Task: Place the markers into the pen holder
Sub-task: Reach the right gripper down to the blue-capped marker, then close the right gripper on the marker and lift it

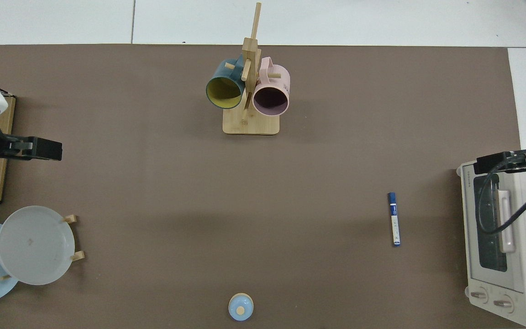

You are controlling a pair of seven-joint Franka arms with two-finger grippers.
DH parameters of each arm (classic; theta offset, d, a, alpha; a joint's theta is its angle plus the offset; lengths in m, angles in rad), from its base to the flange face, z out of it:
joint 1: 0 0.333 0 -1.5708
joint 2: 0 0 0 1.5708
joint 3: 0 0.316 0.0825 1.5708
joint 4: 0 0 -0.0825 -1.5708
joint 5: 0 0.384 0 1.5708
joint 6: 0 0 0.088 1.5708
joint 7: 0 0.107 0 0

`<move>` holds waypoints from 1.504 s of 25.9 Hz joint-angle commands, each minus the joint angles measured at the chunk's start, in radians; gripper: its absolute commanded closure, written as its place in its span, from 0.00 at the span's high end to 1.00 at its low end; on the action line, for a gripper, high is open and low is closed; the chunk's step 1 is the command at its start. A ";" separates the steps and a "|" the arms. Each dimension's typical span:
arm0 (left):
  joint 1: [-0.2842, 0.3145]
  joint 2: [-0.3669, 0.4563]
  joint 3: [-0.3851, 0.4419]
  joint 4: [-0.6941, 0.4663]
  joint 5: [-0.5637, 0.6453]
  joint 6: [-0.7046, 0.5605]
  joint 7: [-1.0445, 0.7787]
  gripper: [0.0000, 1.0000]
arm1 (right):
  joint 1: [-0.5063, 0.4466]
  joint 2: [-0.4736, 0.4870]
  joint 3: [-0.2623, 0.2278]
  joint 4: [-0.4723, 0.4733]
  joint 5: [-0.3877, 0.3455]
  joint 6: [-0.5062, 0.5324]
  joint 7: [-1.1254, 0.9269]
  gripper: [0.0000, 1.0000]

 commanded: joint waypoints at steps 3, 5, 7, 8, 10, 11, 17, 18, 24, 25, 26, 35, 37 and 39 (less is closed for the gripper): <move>-0.012 -0.011 0.011 0.004 -0.010 -0.018 -0.011 1.00 | -0.014 -0.014 0.011 -0.005 -0.001 0.002 -0.013 1.00; -0.012 -0.011 0.011 0.004 -0.010 -0.018 -0.011 1.00 | -0.014 -0.017 0.012 -0.007 0.001 0.003 -0.012 1.00; -0.012 -0.011 0.011 0.004 -0.010 -0.018 -0.011 1.00 | -0.014 -0.017 0.012 -0.007 0.001 0.003 -0.010 1.00; -0.012 -0.011 0.011 0.004 -0.010 -0.018 -0.011 1.00 | -0.014 -0.019 0.012 -0.007 0.001 0.003 -0.007 1.00; -0.012 -0.011 0.011 0.004 -0.010 -0.018 -0.011 1.00 | -0.014 -0.017 0.012 -0.007 0.001 0.003 -0.006 1.00; -0.012 -0.011 0.011 0.004 -0.010 -0.018 -0.011 1.00 | -0.014 -0.019 0.012 -0.007 0.001 0.005 -0.006 1.00; -0.009 -0.011 0.016 0.004 -0.002 -0.018 -0.011 1.00 | -0.002 -0.029 0.015 -0.020 0.004 0.008 -0.004 1.00; -0.007 -0.011 0.016 0.004 -0.002 -0.018 -0.011 1.00 | -0.002 -0.034 0.017 -0.029 0.004 0.008 -0.001 1.00; -0.012 -0.011 0.014 0.004 -0.002 -0.018 -0.011 1.00 | 0.009 -0.028 0.020 -0.120 0.004 0.106 0.043 1.00; -0.012 -0.011 0.011 0.004 -0.002 -0.018 -0.011 1.00 | 0.014 -0.025 0.020 -0.143 0.004 0.132 0.054 1.00; -0.012 -0.011 0.010 0.004 -0.004 -0.018 -0.011 1.00 | 0.020 -0.020 0.021 -0.166 0.005 0.155 0.062 1.00; -0.012 -0.011 0.014 0.004 -0.005 -0.018 -0.011 1.00 | 0.118 0.040 0.021 -0.358 0.005 0.331 0.108 1.00; -0.012 -0.011 0.014 0.004 -0.005 -0.018 -0.011 1.00 | 0.120 0.052 0.021 -0.396 0.007 0.384 0.109 1.00; -0.012 -0.011 0.013 0.004 -0.005 -0.018 -0.011 1.00 | 0.129 0.072 0.023 -0.433 0.007 0.448 0.109 1.00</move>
